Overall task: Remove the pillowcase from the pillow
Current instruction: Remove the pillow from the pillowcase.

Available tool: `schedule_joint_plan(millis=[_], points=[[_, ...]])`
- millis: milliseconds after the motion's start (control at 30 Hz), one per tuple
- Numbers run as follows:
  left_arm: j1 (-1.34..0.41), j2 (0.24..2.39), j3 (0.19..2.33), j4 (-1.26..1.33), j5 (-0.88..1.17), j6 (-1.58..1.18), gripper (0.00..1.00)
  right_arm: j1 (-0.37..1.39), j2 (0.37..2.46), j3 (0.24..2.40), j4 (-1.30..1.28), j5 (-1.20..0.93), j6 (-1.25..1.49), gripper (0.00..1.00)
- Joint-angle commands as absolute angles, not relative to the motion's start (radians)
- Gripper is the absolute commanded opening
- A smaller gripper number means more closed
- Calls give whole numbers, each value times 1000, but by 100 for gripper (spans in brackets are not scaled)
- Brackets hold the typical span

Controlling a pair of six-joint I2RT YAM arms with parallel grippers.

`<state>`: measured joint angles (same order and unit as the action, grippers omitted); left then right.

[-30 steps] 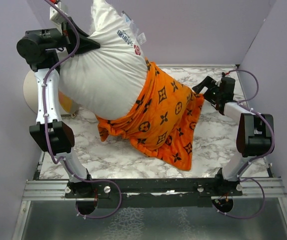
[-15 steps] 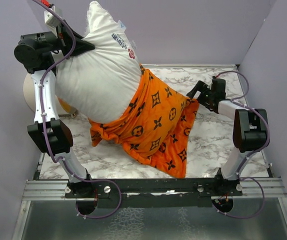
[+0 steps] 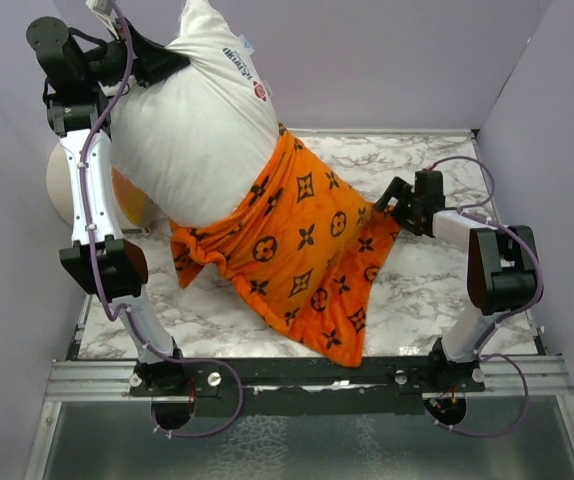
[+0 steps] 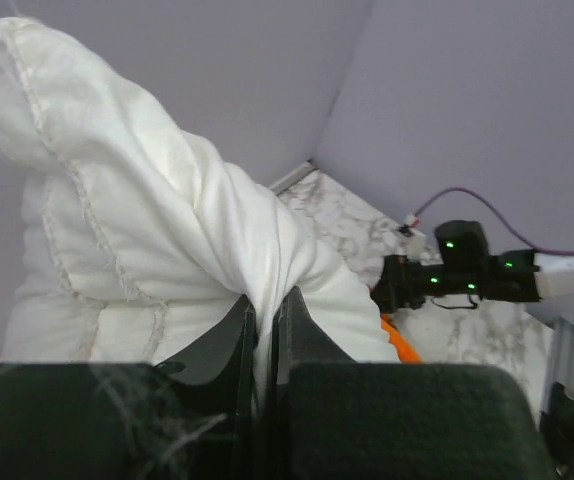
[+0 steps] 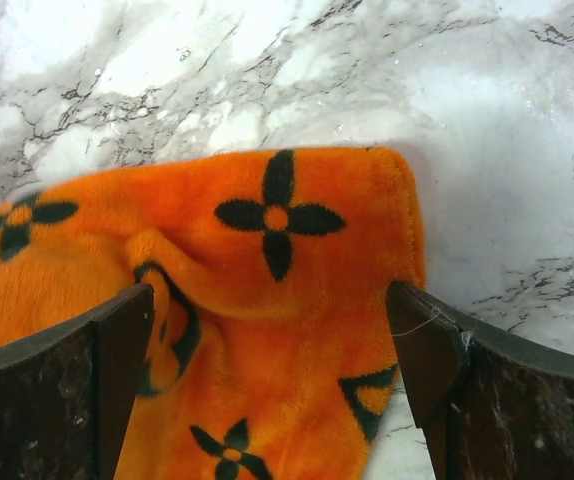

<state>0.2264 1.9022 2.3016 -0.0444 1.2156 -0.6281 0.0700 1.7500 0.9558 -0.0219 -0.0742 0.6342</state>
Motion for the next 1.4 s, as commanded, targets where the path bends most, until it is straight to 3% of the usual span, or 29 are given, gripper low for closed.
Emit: schedule_joint_plan(millis=[0, 367, 767, 1000, 1200, 1367], points=[[215, 1844, 2386, -492, 859, -223, 0, 67, 1754, 970, -93, -10, 638, 100], [84, 1615, 2092, -498, 701, 185, 0, 149, 1725, 905, -105, 40, 658, 99], [53, 1522, 1970, -492, 651, 354, 0, 164, 1595, 824, -115, 70, 542, 100], [48, 1499, 1940, -465, 650, 367, 0, 167, 1719, 818, -63, -42, 584, 99], [38, 1501, 1924, -447, 646, 364, 0, 216, 1792, 841, -23, -57, 597, 91], [21, 1506, 1920, -432, 637, 350, 0, 243, 1833, 887, -63, -61, 614, 78]])
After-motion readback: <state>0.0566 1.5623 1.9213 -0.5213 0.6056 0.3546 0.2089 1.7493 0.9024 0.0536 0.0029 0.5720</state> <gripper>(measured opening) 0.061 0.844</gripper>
